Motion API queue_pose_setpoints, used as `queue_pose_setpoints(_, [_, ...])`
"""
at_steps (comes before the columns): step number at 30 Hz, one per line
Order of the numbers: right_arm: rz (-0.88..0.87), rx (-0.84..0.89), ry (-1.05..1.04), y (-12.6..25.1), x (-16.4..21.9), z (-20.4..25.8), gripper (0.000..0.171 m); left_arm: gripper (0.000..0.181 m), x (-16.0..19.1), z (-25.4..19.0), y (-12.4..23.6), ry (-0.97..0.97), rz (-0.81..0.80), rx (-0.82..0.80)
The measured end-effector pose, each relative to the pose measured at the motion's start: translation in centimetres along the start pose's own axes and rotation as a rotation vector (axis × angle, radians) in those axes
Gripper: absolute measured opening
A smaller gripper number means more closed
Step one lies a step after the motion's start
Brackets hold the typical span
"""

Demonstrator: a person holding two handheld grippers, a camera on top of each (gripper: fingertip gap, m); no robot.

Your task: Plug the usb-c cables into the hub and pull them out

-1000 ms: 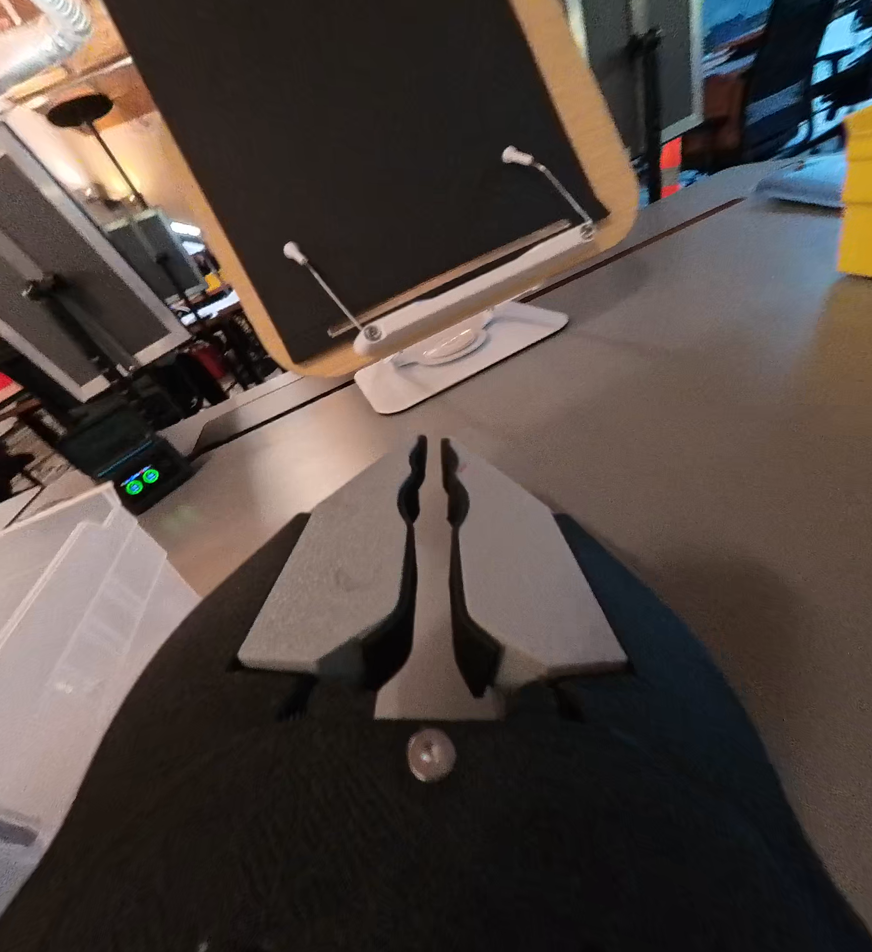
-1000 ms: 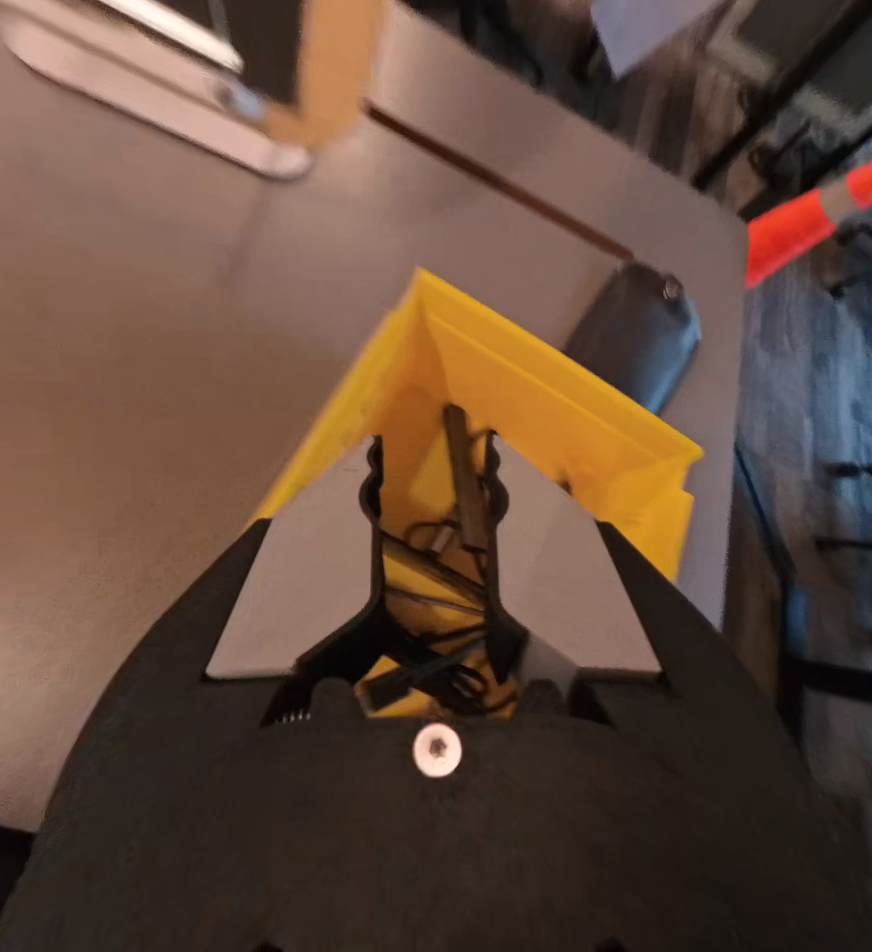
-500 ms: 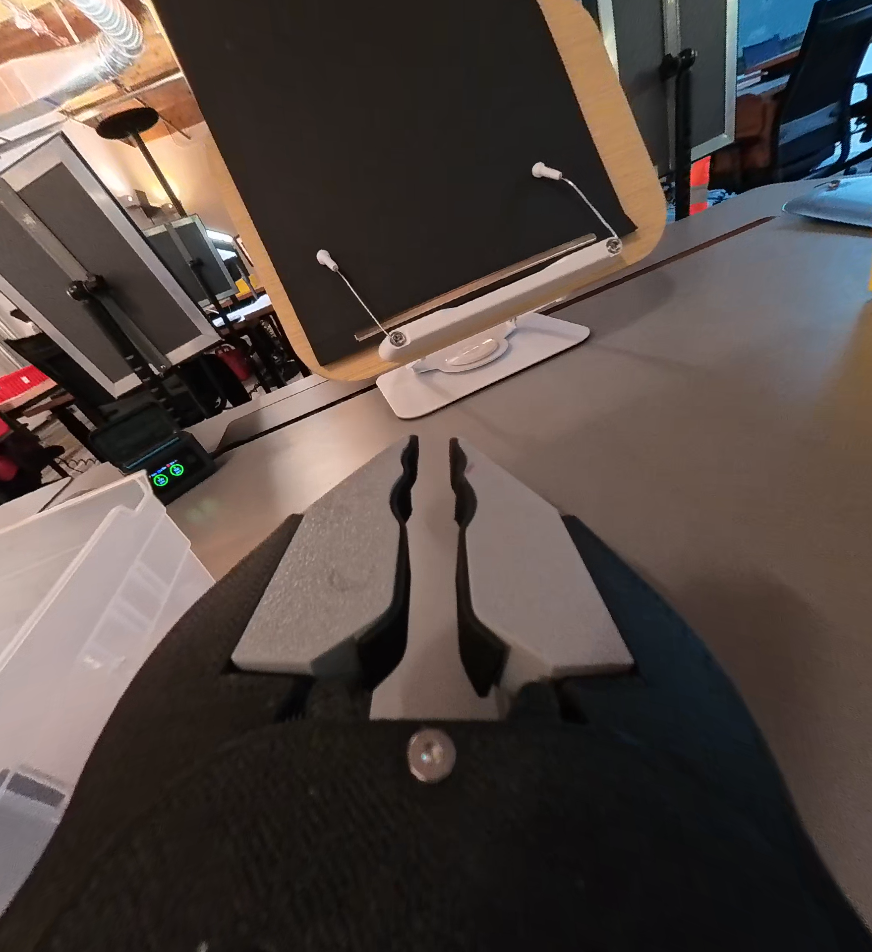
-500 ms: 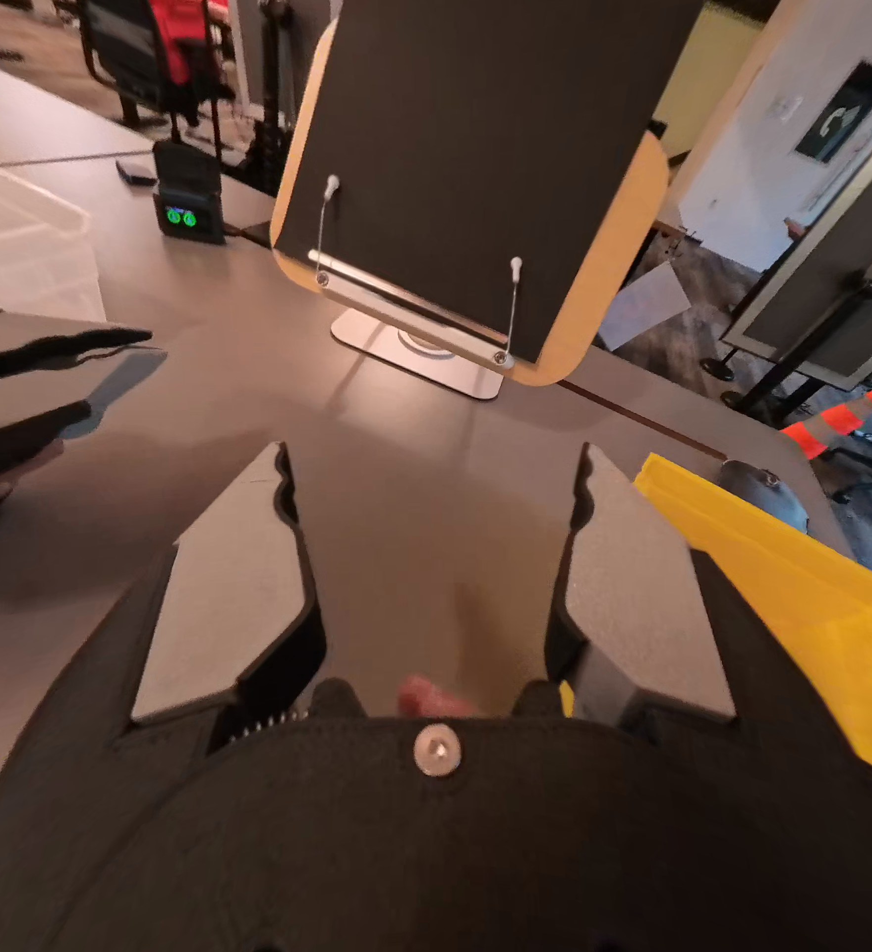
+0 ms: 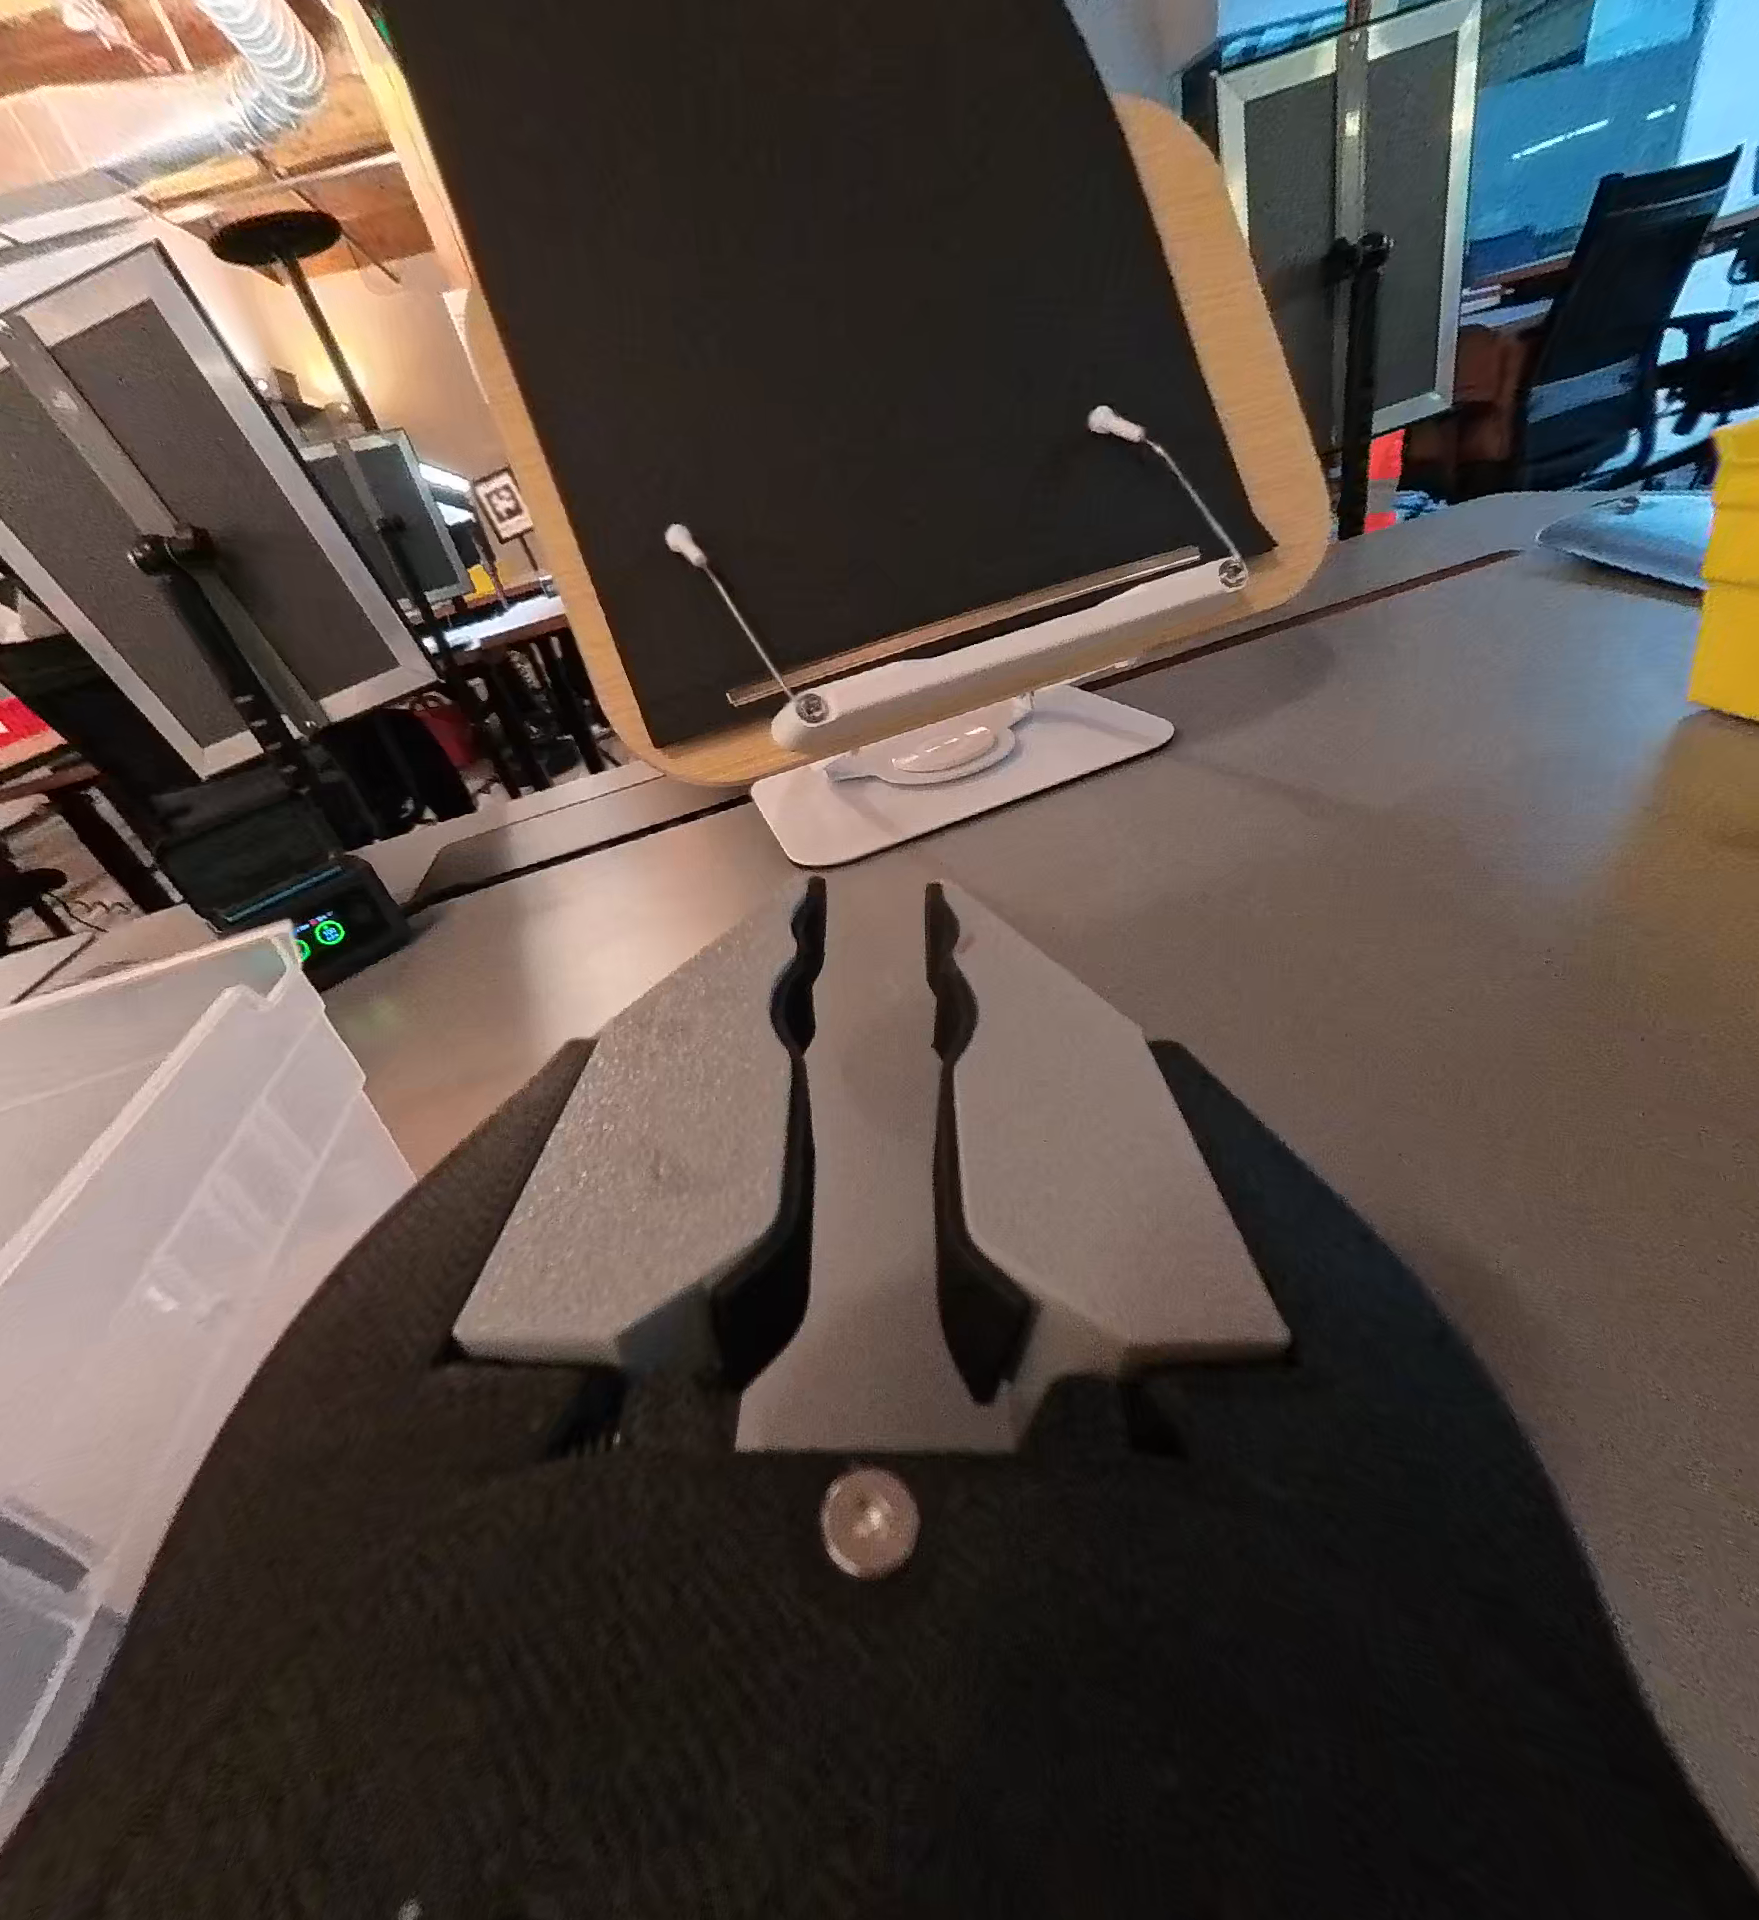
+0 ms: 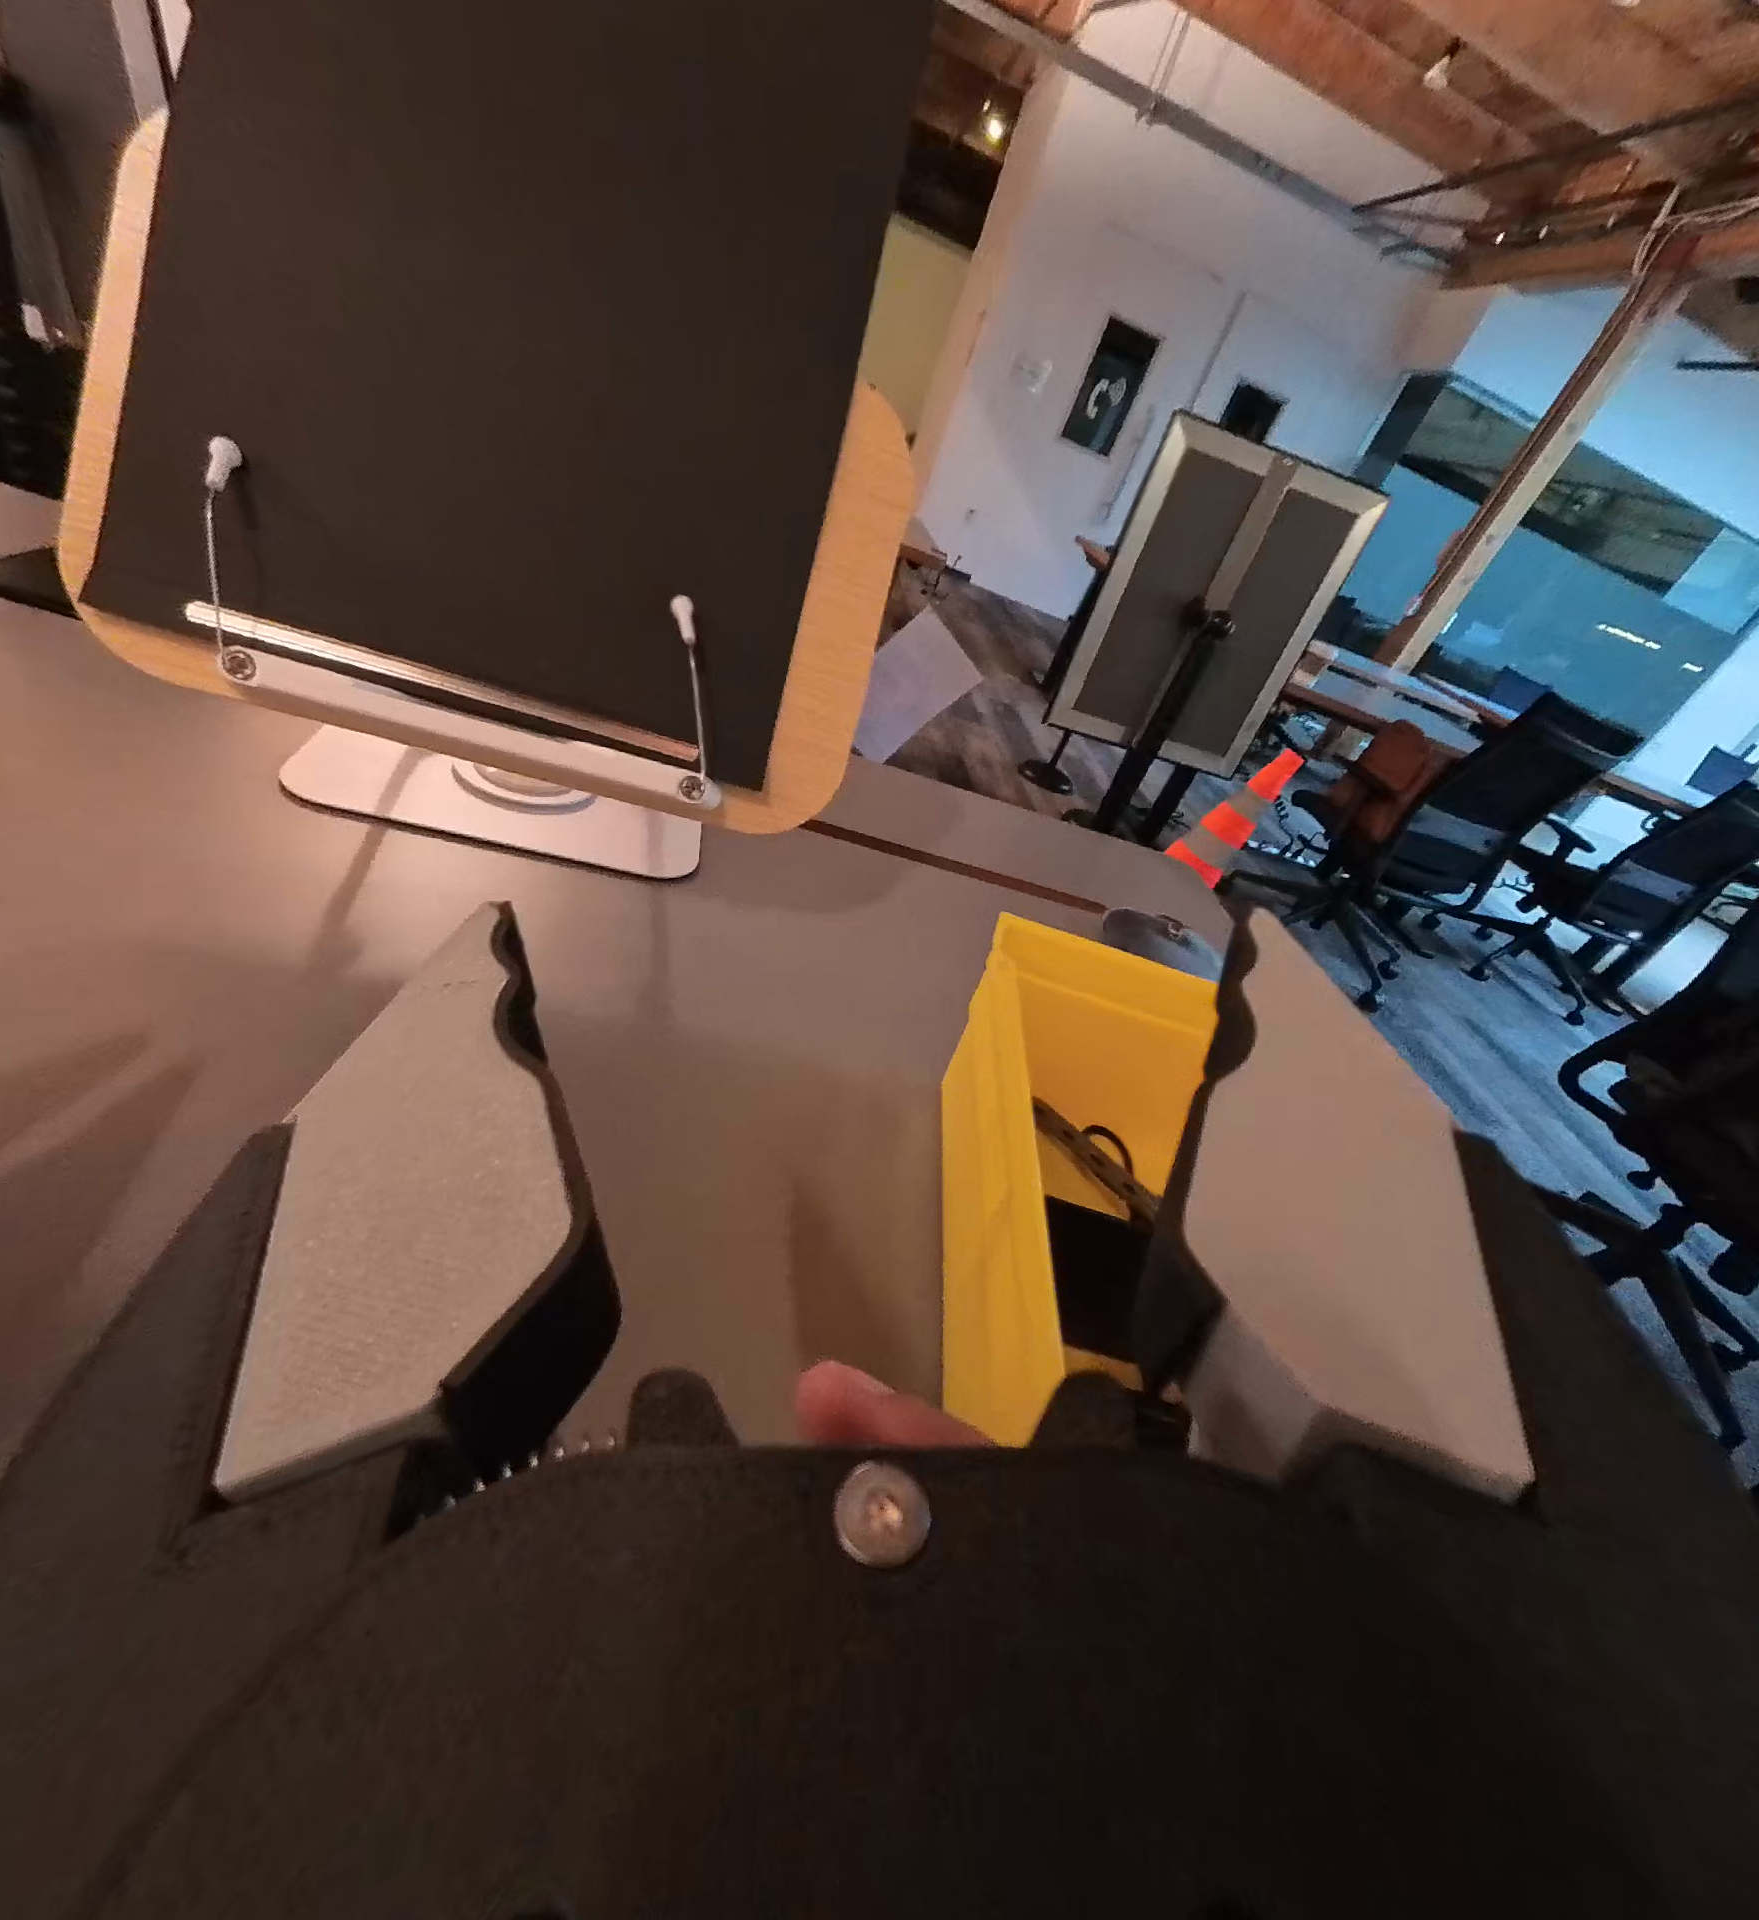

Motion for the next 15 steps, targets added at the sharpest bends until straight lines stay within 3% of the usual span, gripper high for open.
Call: queue_pose_setpoints(15, [0.012, -0.046, -0.010, 0.02, 0.62, -0.39, 0.126, 0.017, -0.16, -0.31, 0.30, 0.000, -0.014, 0.021])
Point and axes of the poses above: each gripper's, where its closed fingertips meet, y back along the fingers, x out of its underside, z = x × y across the jaws, the point moved 3 cm from there along y, back along the fingers, and after that the axes turned 2 degrees about y, right-handed, at the moved point
